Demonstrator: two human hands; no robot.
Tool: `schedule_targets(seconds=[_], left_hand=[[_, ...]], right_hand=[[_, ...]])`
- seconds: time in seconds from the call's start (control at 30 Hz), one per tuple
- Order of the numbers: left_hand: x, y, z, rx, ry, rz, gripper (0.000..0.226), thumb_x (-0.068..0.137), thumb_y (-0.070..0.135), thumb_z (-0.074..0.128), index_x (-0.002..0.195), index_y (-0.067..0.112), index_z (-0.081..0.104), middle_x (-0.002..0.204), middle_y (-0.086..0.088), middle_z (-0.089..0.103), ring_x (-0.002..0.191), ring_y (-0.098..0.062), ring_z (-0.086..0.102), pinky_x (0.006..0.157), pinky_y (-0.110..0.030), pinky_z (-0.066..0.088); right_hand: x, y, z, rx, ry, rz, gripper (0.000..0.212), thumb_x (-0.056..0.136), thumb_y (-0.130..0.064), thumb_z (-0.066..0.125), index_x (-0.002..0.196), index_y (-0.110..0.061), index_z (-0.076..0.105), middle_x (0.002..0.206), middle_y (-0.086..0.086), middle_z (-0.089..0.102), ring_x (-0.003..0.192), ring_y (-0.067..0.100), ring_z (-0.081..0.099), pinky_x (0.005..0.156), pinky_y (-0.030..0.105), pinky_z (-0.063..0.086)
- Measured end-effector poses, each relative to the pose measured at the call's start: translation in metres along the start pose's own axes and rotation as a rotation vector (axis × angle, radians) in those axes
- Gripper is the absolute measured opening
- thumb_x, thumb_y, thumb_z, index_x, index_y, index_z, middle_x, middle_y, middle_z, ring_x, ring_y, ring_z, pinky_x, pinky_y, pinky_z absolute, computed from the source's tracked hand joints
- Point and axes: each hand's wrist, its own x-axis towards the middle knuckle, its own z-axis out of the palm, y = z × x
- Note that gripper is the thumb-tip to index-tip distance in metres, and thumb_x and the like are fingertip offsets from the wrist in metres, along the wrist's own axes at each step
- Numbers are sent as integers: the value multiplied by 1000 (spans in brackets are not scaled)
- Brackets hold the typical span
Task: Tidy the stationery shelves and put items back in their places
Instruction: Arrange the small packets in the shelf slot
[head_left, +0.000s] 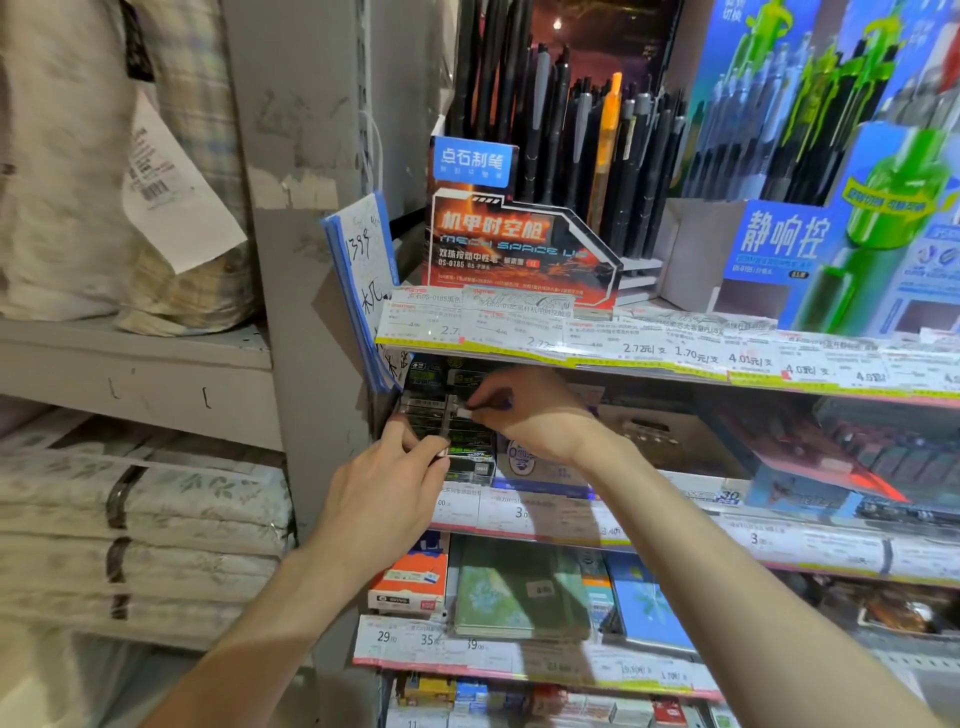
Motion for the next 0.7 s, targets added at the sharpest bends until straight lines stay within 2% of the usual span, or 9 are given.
schedule_targets(seconds=[0.2, 0.37, 0.43, 0.57, 0.7], left_hand=[[1, 1, 0, 7, -12, -9, 36, 101, 42, 37, 131, 31, 53, 107, 4, 45, 87, -19, 59, 67, -36, 50], [1, -1, 0, 6, -9, 3, 36, 101, 42, 37, 130, 30, 54, 106, 4, 45, 84, -18, 59, 65, -36, 49], [1, -2, 0, 12, -3, 13, 36, 101, 41, 37, 130, 30, 54, 105, 4, 45, 82, -18, 58, 63, -35, 48], [2, 0, -2, 62, -6, 32, 34, 101, 41, 36, 125, 28, 56, 102, 3, 45, 79, -21, 59, 60, -34, 46], [4, 1, -3, 107, 10, 52, 32, 101, 40, 38, 122, 27, 59, 102, -1, 48, 80, -24, 62, 58, -35, 45]], right_hand=[[10, -6, 15, -35, -83, -6, 17, 91, -26, 65, 99, -22, 79, 103, -6, 74, 92, 12, 65, 80, 25, 50], [8, 0, 7, -6, -171, -14, 23, 92, -18, 61, 106, -20, 78, 114, -5, 73, 101, 10, 66, 91, 27, 52], [7, 3, 5, 2, -180, -18, 22, 91, -18, 62, 105, -20, 78, 117, -6, 73, 103, 9, 66, 94, 27, 52], [1, 6, 4, 27, -169, -35, 21, 91, -17, 64, 106, -17, 78, 121, -7, 71, 99, 0, 60, 91, 19, 47], [-4, 5, 4, 42, -158, -16, 22, 91, -18, 63, 106, -19, 79, 119, -8, 72, 101, 4, 63, 94, 24, 51]])
